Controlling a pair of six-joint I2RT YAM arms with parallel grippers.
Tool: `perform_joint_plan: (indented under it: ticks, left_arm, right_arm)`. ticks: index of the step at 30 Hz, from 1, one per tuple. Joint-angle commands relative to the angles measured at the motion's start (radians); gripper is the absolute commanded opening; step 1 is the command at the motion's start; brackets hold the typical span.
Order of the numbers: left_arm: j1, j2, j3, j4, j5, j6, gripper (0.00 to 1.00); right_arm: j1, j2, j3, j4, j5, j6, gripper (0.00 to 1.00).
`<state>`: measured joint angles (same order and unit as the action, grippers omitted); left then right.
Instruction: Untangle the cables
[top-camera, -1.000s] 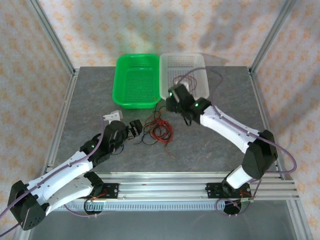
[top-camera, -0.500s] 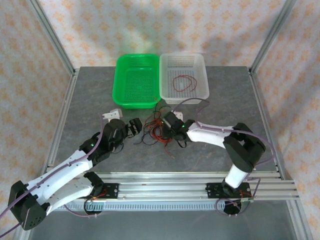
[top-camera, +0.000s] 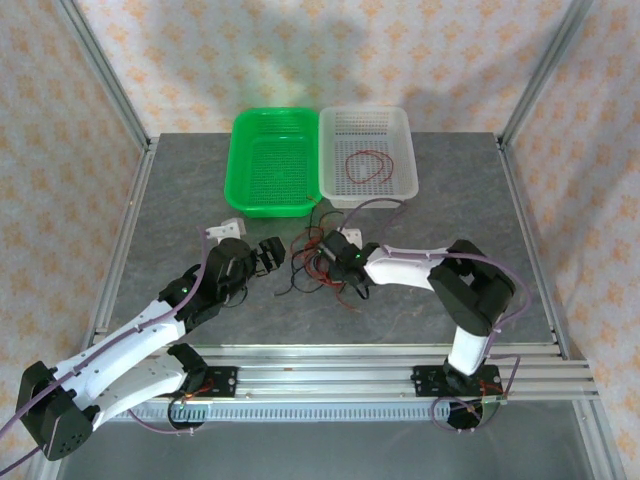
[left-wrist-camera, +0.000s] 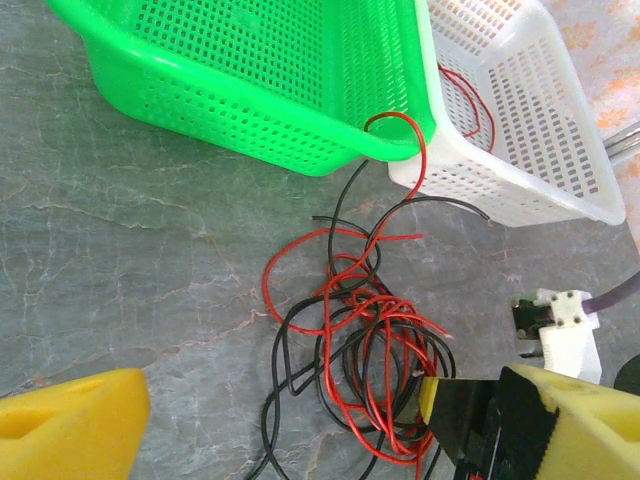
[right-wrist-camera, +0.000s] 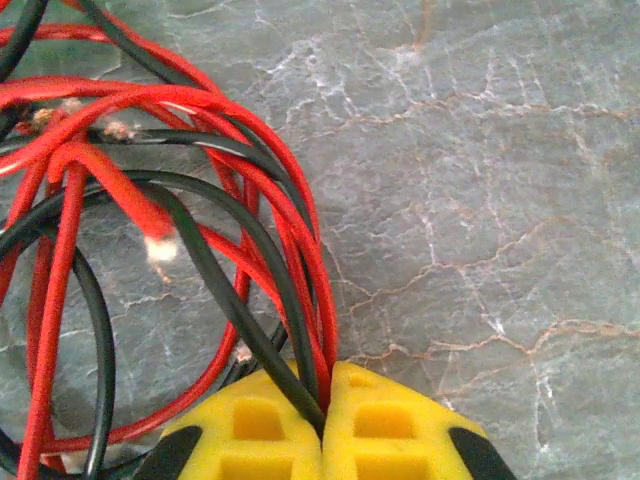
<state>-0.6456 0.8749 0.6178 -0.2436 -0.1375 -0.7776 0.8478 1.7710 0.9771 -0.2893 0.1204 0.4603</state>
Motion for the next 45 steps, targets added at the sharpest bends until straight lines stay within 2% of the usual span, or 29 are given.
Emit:
perform_joint_plan:
  ticks: [1,5,12,19,23,27,31,35,39,42,45]
  left_arm:
    - [0.011,0.012,-0.004,-0.029,0.015,0.018,0.91]
    - [0.012,0.047,-0.003,-0.034,0.023,0.028,0.91]
    - [0.012,0.106,-0.023,0.006,0.057,0.032,0.91]
    - [0.012,0.231,-0.022,0.107,0.098,0.062,0.91]
    - [0.012,0.367,0.030,0.182,0.119,0.114,0.89]
    - [0.012,0.537,0.117,0.248,0.093,0.164,0.87]
    - [0.012,0.708,0.226,0.302,0.117,0.226,0.81]
    - [0.013,0.777,0.267,0.381,0.134,0.237,0.80]
    - [0.020,0.867,0.333,0.361,0.109,0.250,0.79]
    - [0.020,0.932,0.368,0.346,0.105,0.261,0.74]
    - [0.020,0.967,0.382,0.351,0.111,0.265,0.61]
  right_arm:
    - [0.023,-0.044,-0.066,-0.035,-0.041,-0.231,0.00]
    - [0.037,-0.189,-0.122,-0.048,-0.061,-0.453,0.00]
    - [0.053,-0.414,-0.151,-0.104,-0.094,-0.674,0.00]
    - [0.058,-0.483,-0.159,-0.166,-0.039,-0.849,0.00]
    - [0.060,-0.468,-0.159,-0.189,0.027,-0.889,0.00]
    - [0.060,-0.431,-0.161,-0.205,0.085,-0.890,0.00]
    - [0.060,-0.425,-0.164,-0.197,0.080,-0.887,0.00]
    - [0.059,-0.444,-0.167,-0.191,0.071,-0.887,0.00]
    - [0.060,-0.466,-0.175,-0.179,0.059,-0.887,0.00]
    - [0.060,-0.469,-0.174,-0.177,0.056,-0.885,0.00]
    - [0.059,-0.469,-0.179,-0.176,0.063,-0.884,0.00]
